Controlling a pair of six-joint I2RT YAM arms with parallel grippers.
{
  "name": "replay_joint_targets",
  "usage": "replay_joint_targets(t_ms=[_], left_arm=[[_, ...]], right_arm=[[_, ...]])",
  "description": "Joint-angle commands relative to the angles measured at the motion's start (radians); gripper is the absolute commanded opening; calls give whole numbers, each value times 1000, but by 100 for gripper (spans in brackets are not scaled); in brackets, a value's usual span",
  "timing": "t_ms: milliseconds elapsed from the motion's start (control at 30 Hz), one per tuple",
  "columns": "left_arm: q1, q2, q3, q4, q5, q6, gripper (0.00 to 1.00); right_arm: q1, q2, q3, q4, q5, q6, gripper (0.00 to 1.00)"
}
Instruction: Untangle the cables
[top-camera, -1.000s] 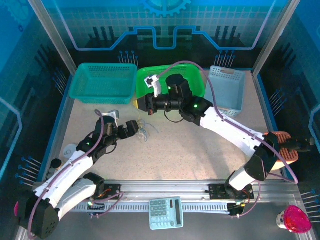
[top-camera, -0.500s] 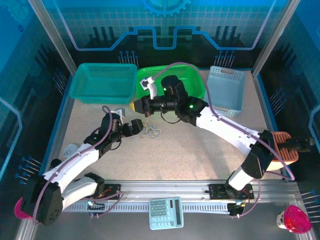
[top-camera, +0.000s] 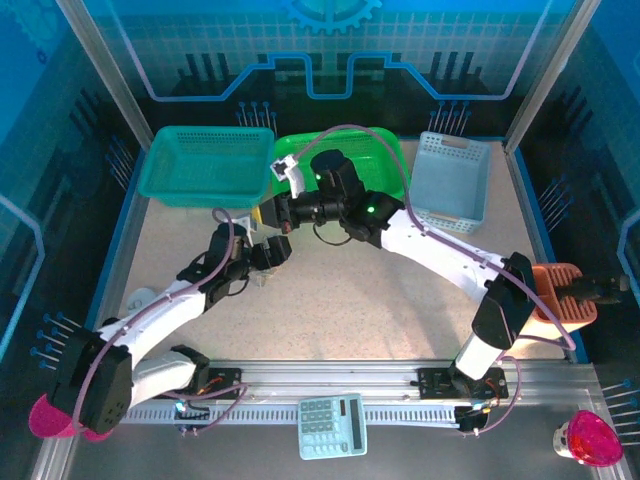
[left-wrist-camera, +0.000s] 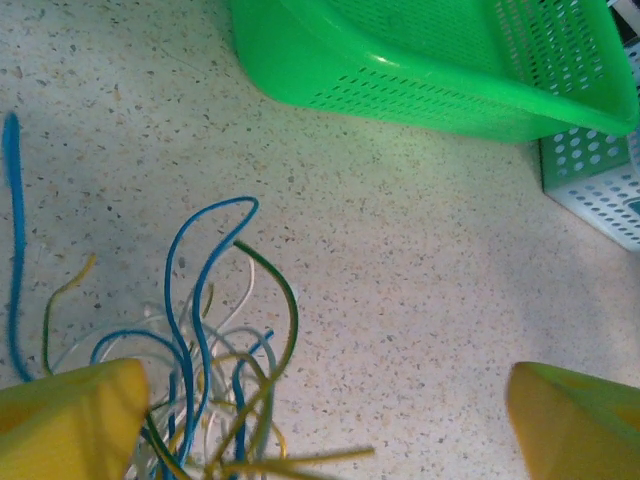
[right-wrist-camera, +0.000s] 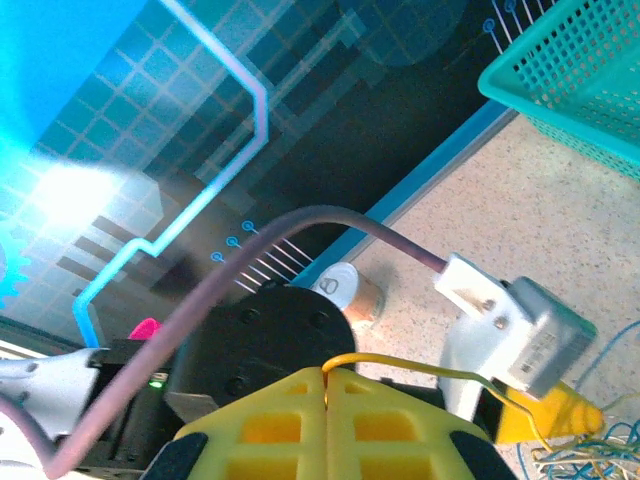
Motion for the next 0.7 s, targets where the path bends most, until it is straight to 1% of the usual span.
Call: replay_joint_targets(t_ms=[0,133,167,233,367,467,567,667], left_arm=[[-9,37,-24,45,-14,16,81],[-9,63,-53,73,-13,17,66],[-8,67,-61,79,-16,16,63],[-8,70,-78,90,-23,14,60],[-8,66,-105,94,-39,14,58],[-9,56,-115,89,-42,12,60],[-8,31,-117,73,-44,9,65],[-8,-10,-110,44,-48,11,73]], right_arm=[[17,-25,51,2,-38,4,0],[8,-48,87,-2,-57,2,0],[3,-53,96,1,-65,7,0],[-8,-61,116,14,-80,20,0],[-43,-75,145,73,-113,71,0],[-72,-80,163,98,-114,87,0],[-116,-82,174,91,-98,83,0],[-177,-83,167,92,-86,92,0]])
